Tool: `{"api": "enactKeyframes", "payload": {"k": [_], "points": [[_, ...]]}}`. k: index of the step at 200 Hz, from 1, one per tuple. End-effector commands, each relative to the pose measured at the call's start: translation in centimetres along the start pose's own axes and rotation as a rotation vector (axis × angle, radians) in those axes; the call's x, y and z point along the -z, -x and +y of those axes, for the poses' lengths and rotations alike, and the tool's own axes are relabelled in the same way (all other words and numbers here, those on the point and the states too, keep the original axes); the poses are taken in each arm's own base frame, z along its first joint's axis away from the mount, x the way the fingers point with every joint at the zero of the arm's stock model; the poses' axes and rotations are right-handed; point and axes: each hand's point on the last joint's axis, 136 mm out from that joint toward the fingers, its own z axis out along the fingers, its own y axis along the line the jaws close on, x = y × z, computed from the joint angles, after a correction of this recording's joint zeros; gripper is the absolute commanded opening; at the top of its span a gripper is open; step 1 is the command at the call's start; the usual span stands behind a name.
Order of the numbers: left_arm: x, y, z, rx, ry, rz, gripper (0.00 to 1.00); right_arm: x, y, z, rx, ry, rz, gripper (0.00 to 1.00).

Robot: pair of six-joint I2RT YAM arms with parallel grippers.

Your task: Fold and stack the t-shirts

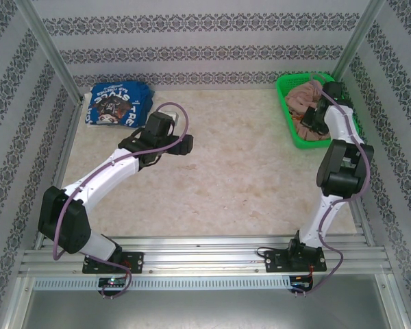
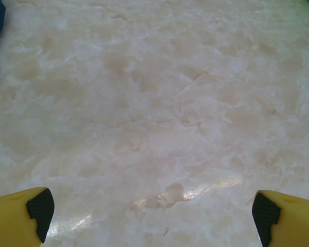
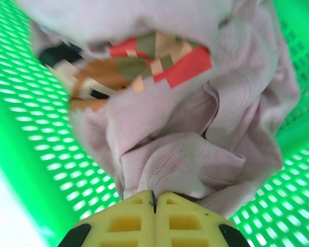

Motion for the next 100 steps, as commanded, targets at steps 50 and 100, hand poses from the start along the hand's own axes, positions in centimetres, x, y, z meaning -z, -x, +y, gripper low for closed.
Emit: {"api": "enactKeyframes", "payload": {"k": [50, 100], "points": [[3.7, 6.4, -4.5, -0.004, -0.183, -0.199, 1.0, 26.5, 5.4, 11.5, 0.122, 0.472, -0.608, 0.0], [10.1, 11.3, -9.7, -0.093, -0.419, -0.408, 1.0, 45.2, 0.7, 20.8, 0.352, 0.9, -0.797, 0.0]]}}
